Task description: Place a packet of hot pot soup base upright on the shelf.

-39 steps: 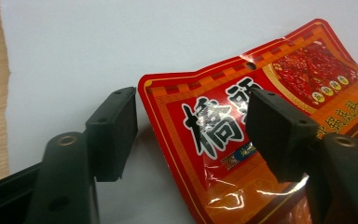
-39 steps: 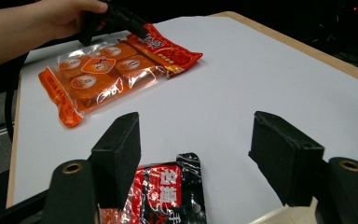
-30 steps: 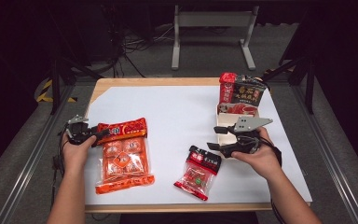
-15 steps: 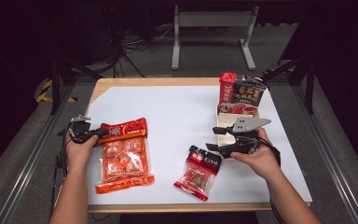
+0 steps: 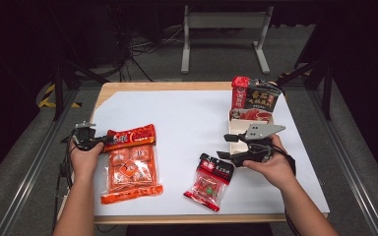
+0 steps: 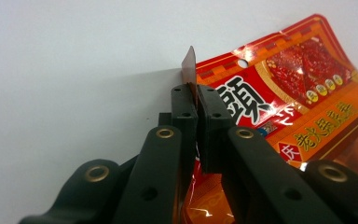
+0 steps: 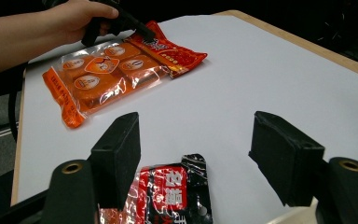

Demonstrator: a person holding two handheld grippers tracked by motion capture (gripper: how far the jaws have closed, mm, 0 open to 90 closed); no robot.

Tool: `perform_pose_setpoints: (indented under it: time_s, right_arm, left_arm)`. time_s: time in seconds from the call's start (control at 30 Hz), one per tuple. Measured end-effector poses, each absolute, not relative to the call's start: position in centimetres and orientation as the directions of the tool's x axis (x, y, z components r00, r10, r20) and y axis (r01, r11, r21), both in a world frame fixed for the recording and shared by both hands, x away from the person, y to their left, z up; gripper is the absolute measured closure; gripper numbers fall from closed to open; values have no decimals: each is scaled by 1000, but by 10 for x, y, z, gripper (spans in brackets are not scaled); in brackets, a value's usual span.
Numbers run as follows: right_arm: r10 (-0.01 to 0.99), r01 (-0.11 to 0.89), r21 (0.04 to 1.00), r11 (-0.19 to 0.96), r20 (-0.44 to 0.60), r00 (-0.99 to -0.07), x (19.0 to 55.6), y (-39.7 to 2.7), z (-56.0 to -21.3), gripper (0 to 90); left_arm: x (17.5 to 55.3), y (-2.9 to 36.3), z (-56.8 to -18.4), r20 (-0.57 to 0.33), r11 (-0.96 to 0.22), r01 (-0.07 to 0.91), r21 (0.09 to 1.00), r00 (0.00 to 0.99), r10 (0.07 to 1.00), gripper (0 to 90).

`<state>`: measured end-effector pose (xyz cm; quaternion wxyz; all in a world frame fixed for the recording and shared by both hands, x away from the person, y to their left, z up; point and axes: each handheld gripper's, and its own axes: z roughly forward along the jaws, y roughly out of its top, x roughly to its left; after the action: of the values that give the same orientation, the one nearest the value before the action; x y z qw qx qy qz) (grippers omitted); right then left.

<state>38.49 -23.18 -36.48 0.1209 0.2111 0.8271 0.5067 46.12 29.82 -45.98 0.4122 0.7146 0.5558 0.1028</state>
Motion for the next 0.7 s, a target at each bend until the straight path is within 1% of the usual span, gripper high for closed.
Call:
perform_pose_setpoints:
  time_s: [0.1, 0.27, 0.37, 0.5, 0.63, 0.67, 0.7]
  right_arm:
    - [472, 227, 890, 396, 14, -881, 385, -232, -365, 341]
    - [481, 235, 892, 387, 22, -877, 386, -234, -364, 366]
    - [483, 237, 892, 384, 25, -875, 386, -235, -363, 384]
    - [485, 251, 892, 375, 42, -873, 386, -236, -362, 414]
    - [483, 271, 885, 377, 62, -874, 385, -237, -362, 458]
    - [483, 276, 883, 379, 66, -873, 385, -237, -362, 486]
    - [483, 276, 883, 379, 66, -873, 385, -237, -362, 486]
  left_arm:
    - [460, 301, -457, -329, -27, 699, 714, 370, 869, 899]
    - [455, 293, -447, -248, -79, 667, 741, 381, 891, 900]
    - [451, 292, -439, -236, -76, 637, 767, 390, 890, 900]
    - [446, 293, -432, -240, -61, 618, 784, 392, 888, 900]
    - [442, 294, -424, -261, -34, 595, 803, 403, 877, 900]
    - [442, 294, -424, -261, -34, 595, 803, 403, 877, 900]
    - [441, 294, -422, -267, -27, 586, 810, 409, 873, 900]
